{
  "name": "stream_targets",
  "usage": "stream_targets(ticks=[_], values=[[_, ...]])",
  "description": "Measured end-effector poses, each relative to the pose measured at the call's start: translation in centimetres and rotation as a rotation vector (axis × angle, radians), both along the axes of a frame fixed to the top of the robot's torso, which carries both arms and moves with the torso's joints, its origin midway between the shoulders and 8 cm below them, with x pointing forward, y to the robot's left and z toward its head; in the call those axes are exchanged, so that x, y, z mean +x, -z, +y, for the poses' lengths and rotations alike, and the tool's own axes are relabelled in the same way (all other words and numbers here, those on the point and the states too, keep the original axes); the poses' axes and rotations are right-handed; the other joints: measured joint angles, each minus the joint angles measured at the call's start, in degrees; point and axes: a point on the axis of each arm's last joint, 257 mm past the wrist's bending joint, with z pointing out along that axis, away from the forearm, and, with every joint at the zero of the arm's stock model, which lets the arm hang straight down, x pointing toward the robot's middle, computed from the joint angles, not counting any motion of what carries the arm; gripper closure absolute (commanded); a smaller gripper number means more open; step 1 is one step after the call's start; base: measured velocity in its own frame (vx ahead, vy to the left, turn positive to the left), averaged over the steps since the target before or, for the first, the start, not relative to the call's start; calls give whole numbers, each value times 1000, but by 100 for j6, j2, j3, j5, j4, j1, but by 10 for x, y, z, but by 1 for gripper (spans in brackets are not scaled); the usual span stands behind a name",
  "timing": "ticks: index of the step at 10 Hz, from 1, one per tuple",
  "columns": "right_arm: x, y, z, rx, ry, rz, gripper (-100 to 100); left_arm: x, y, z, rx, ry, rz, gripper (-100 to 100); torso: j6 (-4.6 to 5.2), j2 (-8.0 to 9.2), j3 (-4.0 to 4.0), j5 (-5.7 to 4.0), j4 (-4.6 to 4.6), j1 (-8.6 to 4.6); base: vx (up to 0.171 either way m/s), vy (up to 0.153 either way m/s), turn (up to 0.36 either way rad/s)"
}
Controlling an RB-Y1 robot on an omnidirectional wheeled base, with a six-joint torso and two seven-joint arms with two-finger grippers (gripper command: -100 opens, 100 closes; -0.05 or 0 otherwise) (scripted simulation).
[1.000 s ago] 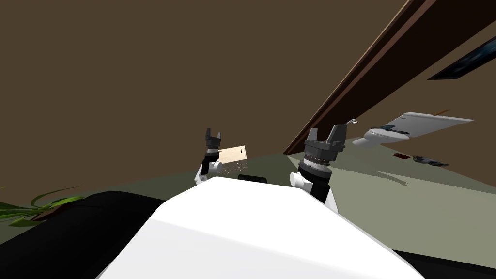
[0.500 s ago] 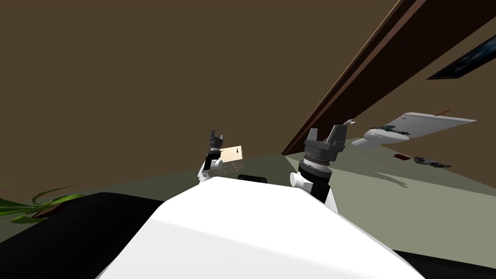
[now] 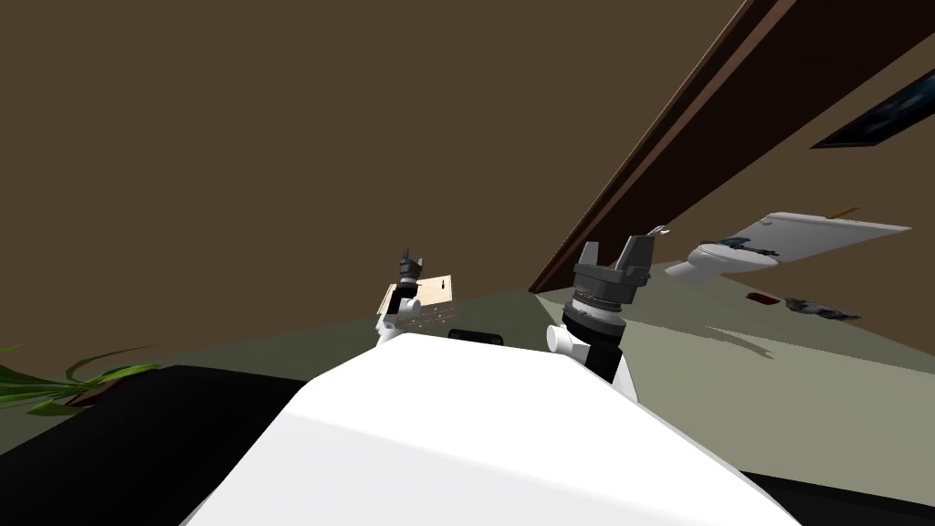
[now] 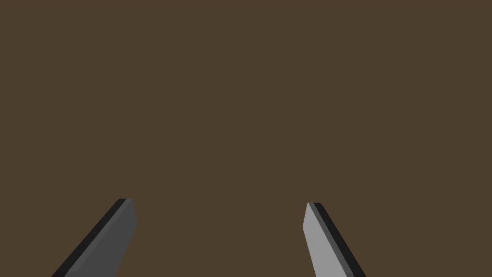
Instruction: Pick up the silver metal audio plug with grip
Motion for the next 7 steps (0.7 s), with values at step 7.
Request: stream_targets(ticks=[7], values=[[0,0,0,0,0,0,0,33,75,24,-123,-13,192,-100,0,-6,-4,1,-2,11,39,-77,30]])
